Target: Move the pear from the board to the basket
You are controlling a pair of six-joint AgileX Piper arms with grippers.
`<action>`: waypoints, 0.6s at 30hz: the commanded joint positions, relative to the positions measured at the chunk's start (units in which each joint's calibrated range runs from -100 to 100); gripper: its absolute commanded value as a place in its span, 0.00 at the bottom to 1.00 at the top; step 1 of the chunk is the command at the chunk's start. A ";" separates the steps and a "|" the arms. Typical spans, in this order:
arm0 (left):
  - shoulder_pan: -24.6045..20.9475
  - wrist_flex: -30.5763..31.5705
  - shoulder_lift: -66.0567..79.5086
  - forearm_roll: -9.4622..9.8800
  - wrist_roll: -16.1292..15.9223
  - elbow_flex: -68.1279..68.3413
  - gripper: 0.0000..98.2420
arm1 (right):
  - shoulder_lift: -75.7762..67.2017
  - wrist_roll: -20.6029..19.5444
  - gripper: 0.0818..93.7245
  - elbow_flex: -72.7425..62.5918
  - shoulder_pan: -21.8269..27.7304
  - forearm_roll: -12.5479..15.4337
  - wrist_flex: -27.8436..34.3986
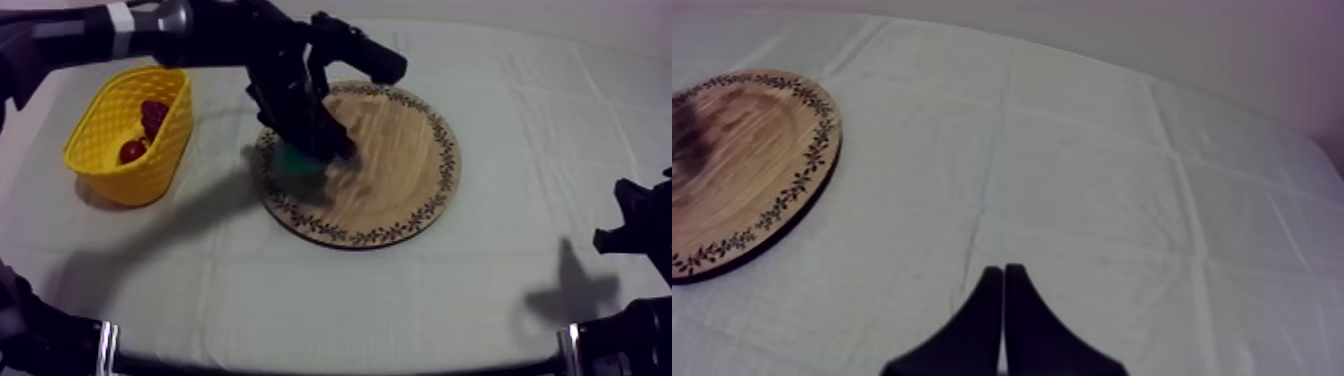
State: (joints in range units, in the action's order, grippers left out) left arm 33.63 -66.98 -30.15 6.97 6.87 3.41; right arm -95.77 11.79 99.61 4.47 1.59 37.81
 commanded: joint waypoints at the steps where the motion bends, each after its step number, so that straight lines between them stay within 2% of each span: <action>1: -0.31 -4.12 2.10 0.14 1.05 -1.00 0.54 | 0.01 0.00 0.00 0.05 -0.03 0.00 0.02; 9: -3.57 -8.78 12.49 0.29 1.98 1.04 0.56 | 0.01 0.00 0.00 0.05 -0.03 0.00 0.02; 18: -10.68 -11.61 23.10 0.64 1.23 8.12 0.57 | 0.01 0.00 0.00 0.05 -0.03 0.00 0.02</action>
State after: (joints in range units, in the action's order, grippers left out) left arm 24.56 -78.68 -8.72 7.57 8.10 10.51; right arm -95.77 11.79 99.61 4.47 1.59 37.81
